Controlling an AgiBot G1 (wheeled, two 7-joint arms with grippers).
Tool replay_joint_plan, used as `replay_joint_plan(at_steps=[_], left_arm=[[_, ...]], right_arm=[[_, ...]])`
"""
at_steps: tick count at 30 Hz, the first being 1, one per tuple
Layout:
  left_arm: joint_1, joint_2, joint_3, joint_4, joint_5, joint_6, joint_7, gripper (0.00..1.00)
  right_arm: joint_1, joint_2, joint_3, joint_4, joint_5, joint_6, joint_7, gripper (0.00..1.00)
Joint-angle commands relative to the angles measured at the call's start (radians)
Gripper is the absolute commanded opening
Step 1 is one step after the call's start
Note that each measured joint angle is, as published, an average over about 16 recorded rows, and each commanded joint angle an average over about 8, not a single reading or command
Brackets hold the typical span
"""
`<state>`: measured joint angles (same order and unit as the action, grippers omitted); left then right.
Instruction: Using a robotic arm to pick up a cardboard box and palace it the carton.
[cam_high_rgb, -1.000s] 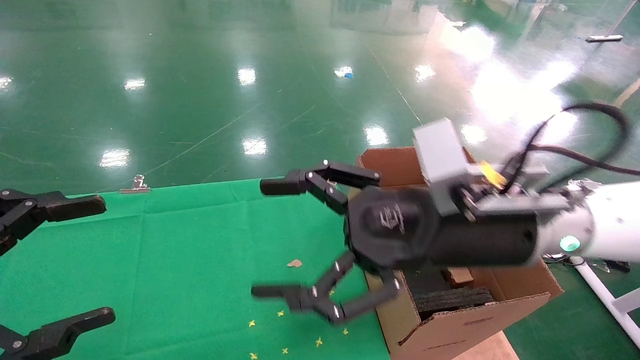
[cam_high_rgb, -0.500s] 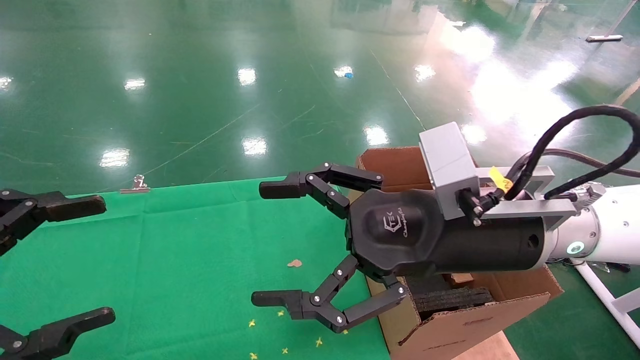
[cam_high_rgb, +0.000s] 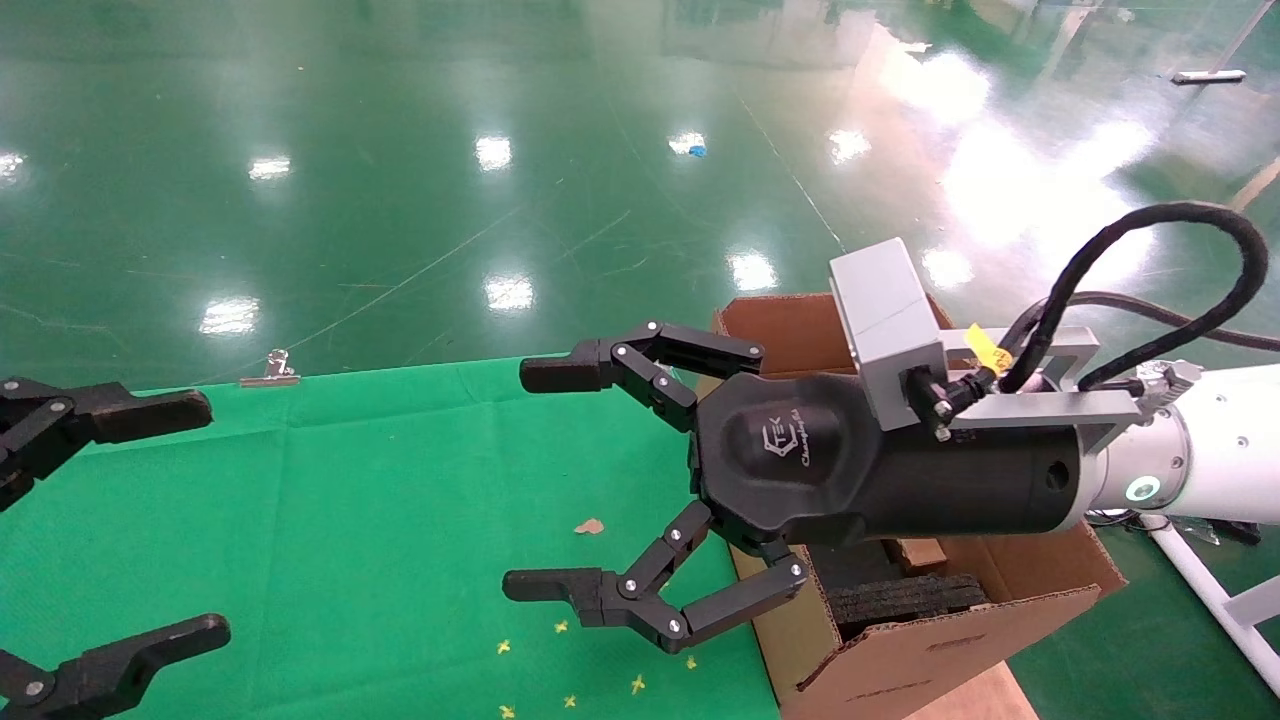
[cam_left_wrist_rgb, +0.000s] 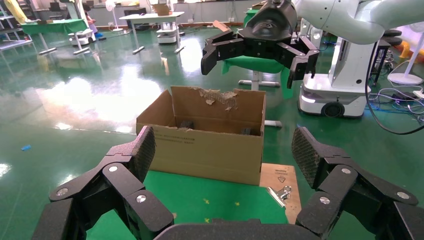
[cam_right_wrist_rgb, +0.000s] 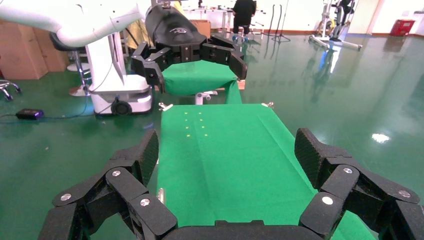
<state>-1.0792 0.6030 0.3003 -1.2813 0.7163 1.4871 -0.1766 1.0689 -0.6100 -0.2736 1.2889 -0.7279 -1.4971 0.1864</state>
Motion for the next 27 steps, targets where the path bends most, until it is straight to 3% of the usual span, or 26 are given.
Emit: replay_joint_plan(at_steps=[1,27], left_arm=[[0.0,0.0,0.0,0.0,0.0,0.0,0.0,1.0],[0.0,0.0,0.0,0.0,0.0,0.0,0.0,1.0]], right_arm=[[0.001,0.0,-0.001,-0.001,-0.001,0.0,0.0,1.0],[0.006,-0.001,-0.007,-0.006,-0.003,0.002,0.002,1.0]])
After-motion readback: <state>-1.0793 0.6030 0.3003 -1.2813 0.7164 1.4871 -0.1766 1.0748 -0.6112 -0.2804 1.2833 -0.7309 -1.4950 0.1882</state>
